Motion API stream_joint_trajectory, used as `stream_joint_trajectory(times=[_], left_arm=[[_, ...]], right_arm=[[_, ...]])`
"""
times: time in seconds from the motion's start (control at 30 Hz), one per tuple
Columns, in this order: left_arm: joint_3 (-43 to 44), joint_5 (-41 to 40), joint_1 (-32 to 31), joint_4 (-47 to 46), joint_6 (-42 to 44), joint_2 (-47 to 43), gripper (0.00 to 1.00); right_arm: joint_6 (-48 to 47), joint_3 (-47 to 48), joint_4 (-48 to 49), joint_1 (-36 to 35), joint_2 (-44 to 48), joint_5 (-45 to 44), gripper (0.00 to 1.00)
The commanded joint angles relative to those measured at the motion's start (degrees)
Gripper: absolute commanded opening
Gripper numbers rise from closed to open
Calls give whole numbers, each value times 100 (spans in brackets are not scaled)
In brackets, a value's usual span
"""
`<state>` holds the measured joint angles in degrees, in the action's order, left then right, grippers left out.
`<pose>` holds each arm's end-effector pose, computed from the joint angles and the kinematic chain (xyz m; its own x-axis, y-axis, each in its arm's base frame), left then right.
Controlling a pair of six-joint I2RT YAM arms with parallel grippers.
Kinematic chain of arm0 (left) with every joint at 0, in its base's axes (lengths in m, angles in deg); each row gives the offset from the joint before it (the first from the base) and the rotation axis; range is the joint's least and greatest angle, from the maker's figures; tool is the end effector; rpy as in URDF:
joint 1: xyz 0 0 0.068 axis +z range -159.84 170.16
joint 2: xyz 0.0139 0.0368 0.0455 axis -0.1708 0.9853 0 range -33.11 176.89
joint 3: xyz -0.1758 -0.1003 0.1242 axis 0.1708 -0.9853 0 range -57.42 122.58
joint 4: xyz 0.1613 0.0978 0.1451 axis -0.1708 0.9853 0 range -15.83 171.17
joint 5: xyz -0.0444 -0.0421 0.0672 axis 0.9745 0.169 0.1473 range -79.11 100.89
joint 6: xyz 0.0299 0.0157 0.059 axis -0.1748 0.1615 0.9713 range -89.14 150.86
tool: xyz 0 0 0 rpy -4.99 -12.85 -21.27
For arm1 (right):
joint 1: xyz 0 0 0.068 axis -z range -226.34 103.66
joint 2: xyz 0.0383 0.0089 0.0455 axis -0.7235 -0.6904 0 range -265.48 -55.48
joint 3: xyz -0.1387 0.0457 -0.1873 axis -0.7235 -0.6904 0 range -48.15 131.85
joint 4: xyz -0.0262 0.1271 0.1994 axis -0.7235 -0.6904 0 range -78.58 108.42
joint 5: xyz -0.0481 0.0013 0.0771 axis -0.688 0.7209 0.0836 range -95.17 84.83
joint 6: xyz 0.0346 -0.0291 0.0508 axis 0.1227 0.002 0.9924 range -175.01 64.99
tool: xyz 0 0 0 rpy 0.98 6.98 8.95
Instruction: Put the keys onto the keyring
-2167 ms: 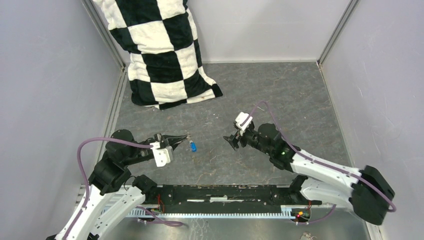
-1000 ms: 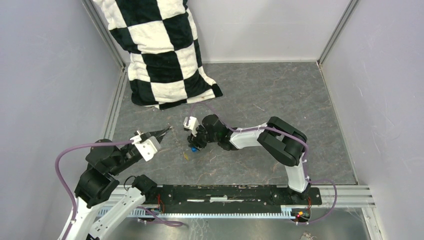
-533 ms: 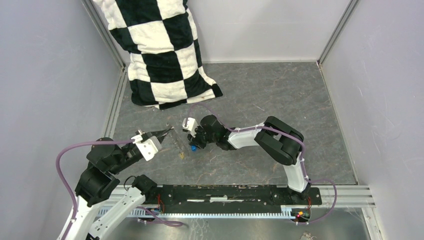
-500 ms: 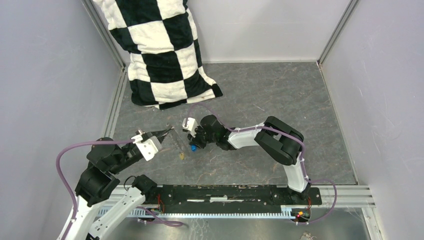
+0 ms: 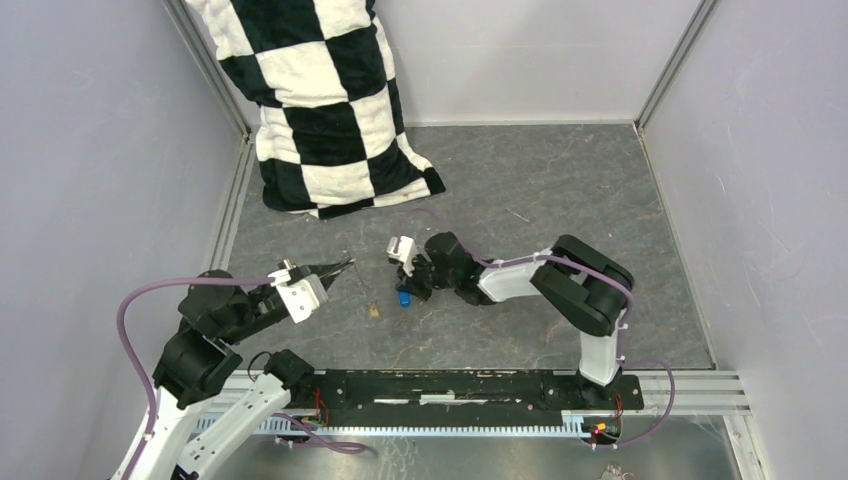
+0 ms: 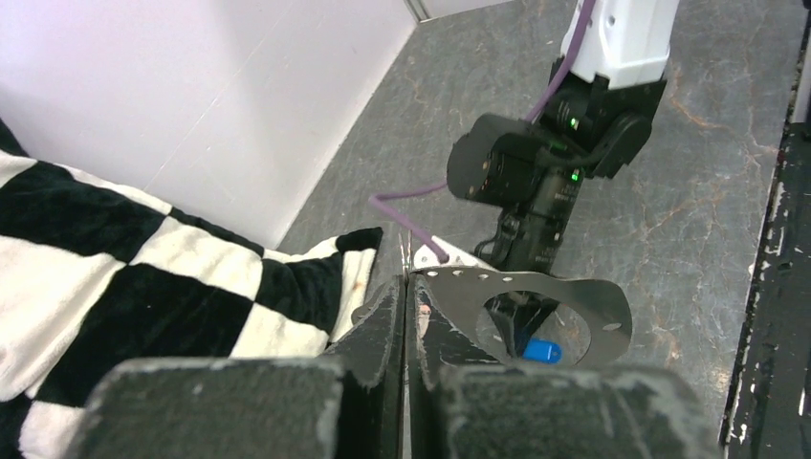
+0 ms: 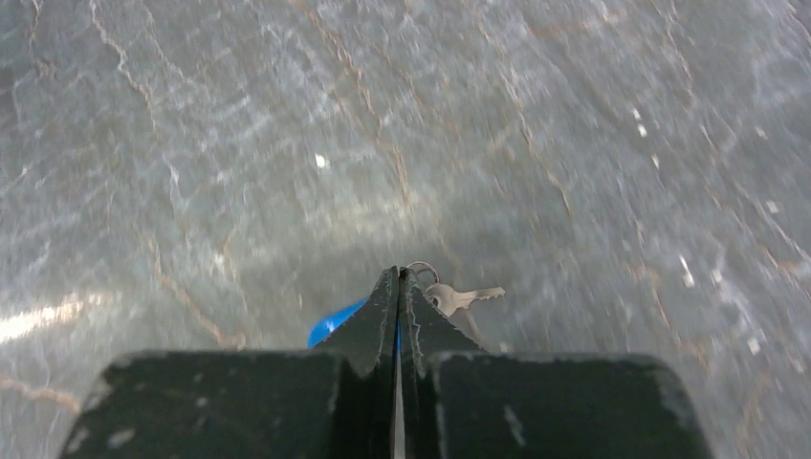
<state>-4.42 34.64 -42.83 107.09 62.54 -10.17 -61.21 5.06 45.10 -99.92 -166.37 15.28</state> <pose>0.0675 -0.0700 0.3579 0.4032 0.3113 -0.8605 0.7334 0.4525 0.5074 0.2082 0.3142 0.1077 -0.2035 -0.4461 -0.8716 -0.9593 0.2687 0.0864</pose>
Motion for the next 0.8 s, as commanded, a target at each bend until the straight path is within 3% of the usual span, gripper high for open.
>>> stream_joint_trajectory(times=[0.0,0.3,0.67,0.77], left_arm=[[112,383,-14,-265,-161,139,2],[-43,927,-14,-456,-208,349,2],[-79,1282,-14,-469,-206,521,2],[-79,1334,-14,-478,-214,560,2]], right_arm=[[183,-755,561,197,883,181,1],[286,-2612,706,681,2434,-325,1],[406,-3295,707,920,2936,-962,1],[438,-3139,525,921,2863,-900,13]])
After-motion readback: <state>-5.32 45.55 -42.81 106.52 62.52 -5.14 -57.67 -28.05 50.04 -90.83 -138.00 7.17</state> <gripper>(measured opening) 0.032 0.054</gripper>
